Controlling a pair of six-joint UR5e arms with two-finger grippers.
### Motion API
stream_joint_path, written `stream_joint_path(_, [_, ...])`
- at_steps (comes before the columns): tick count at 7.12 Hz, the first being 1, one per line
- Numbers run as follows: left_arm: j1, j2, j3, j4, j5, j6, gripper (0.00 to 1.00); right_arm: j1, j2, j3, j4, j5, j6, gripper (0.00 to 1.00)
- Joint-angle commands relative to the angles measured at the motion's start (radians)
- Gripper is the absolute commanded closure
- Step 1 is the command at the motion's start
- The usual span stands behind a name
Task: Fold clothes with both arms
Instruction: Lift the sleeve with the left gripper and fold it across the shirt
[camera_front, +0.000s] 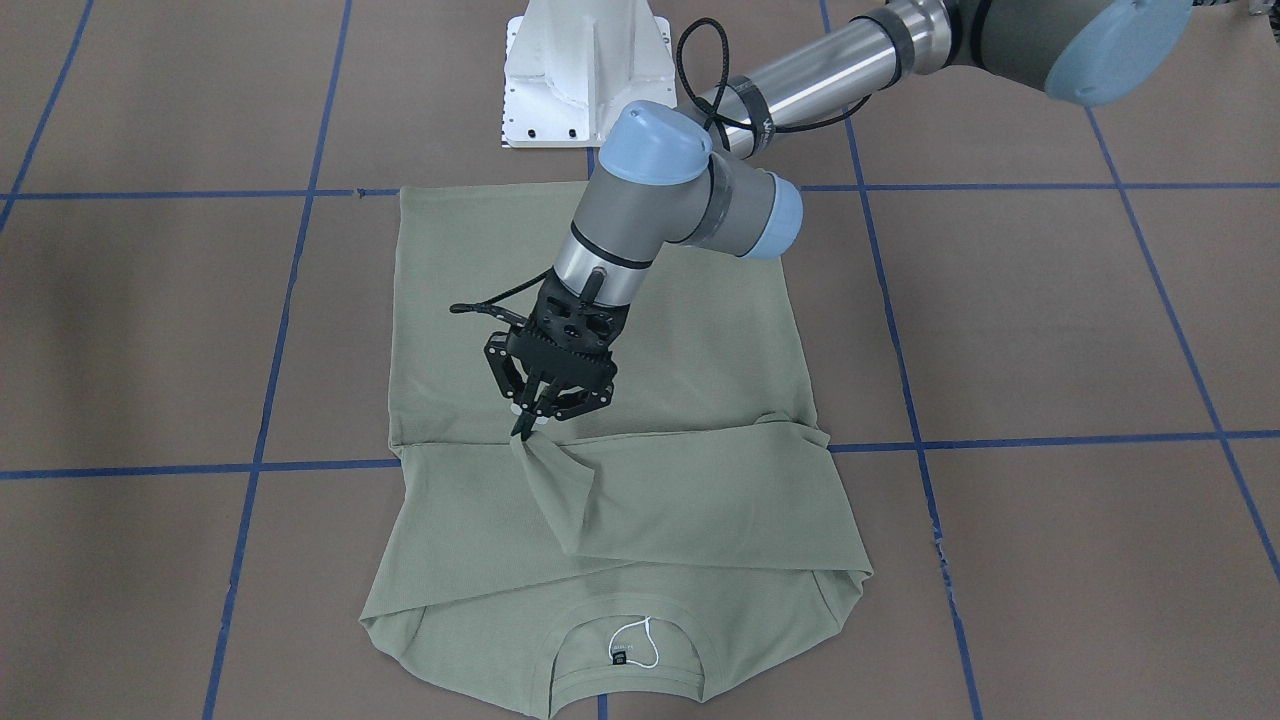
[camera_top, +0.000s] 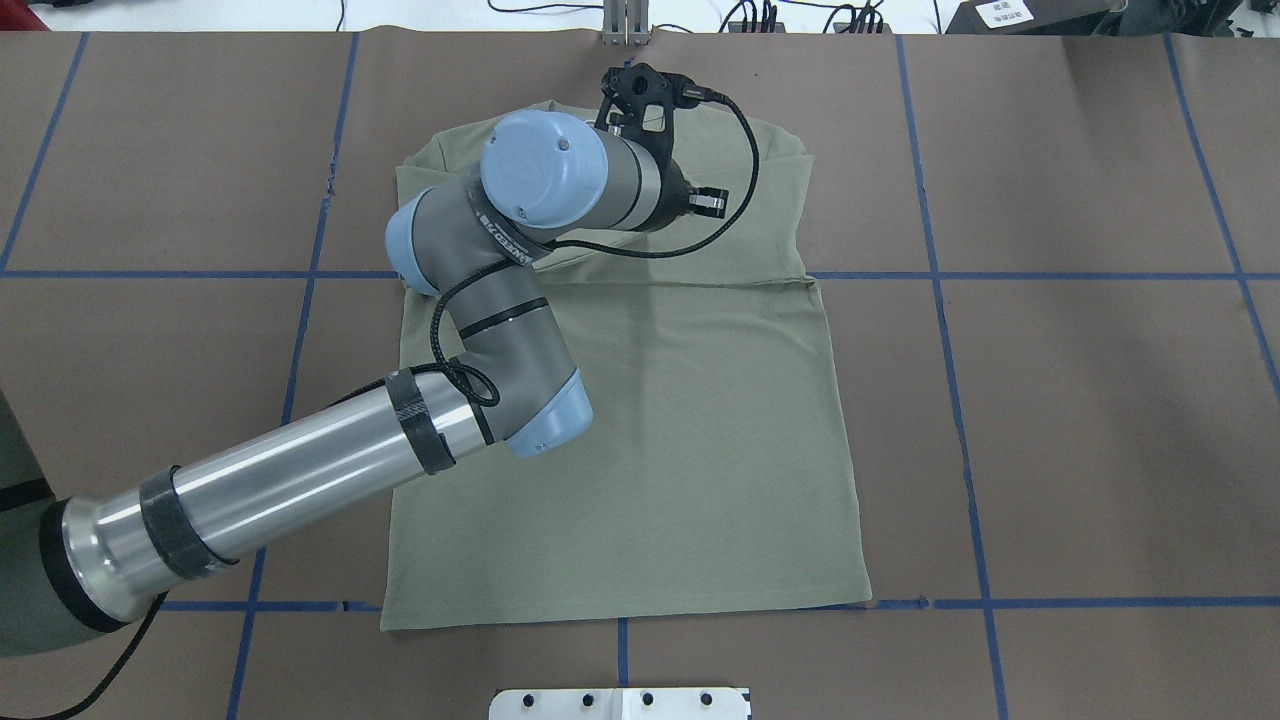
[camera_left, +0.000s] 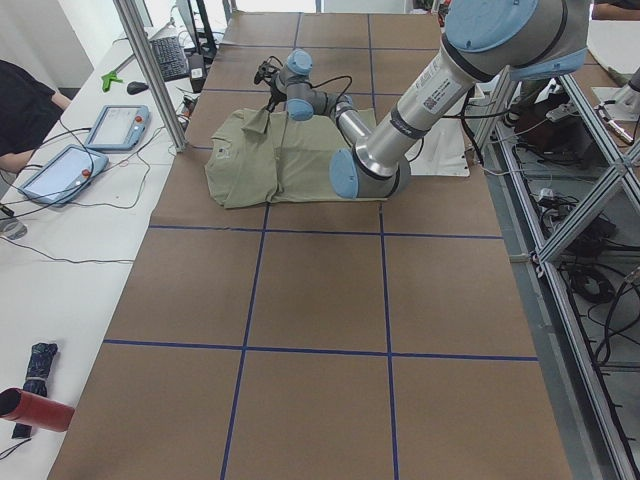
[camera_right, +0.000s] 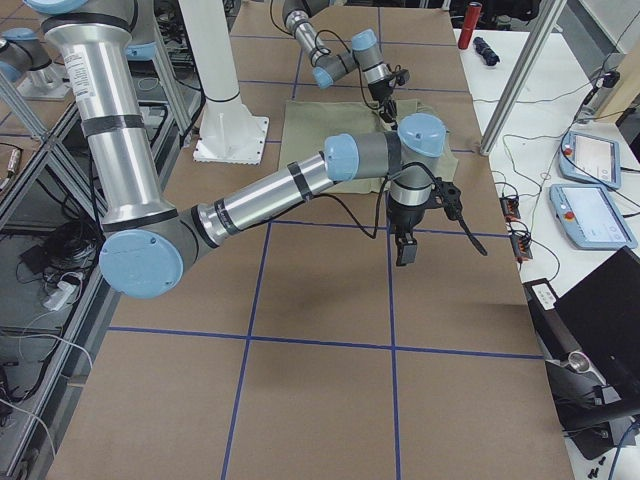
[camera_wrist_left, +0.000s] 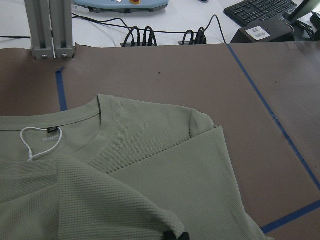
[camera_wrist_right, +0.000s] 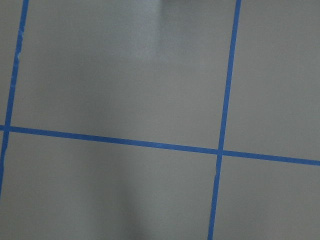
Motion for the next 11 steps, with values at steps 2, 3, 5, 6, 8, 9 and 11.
stream_joint_path(2, [0.111,-0.041,0.066,-0.074,0.064,0.02,1.0,-0.002,0.001,0.0,0.001,-0.003,0.004,0.0])
stream_joint_path(3, [0.125,-0.064,0.075,-0.074,0.064,0.024,0.93,-0.002,0.001,0.0,0.001,-0.005,0.006,0.0])
stream_joint_path(5, [0.134,-0.068,0.103,-0.152,0.064,0.011,0.0,-0.002,0.001,0.0,0.004,-0.006,0.01,0.0])
stream_joint_path(6, [0.122,-0.056,0.103,-0.161,0.064,0.005,0.0,-0.005,0.01,0.001,0.006,-0.003,0.01,0.0])
stream_joint_path(8, [0.014,-0.042,0.095,-0.084,-0.088,0.076,0.0,-0.034,0.012,-0.011,0.149,0.033,0.021,0.0])
stream_joint_path(9, [-0.049,-0.006,0.064,0.008,-0.186,0.146,0.0,-0.09,0.019,-0.023,0.211,0.04,0.039,0.0])
stream_joint_path(11, [-0.178,0.074,-0.05,0.134,-0.3,0.234,0.0,-0.203,0.116,-0.022,0.253,0.034,0.217,0.0])
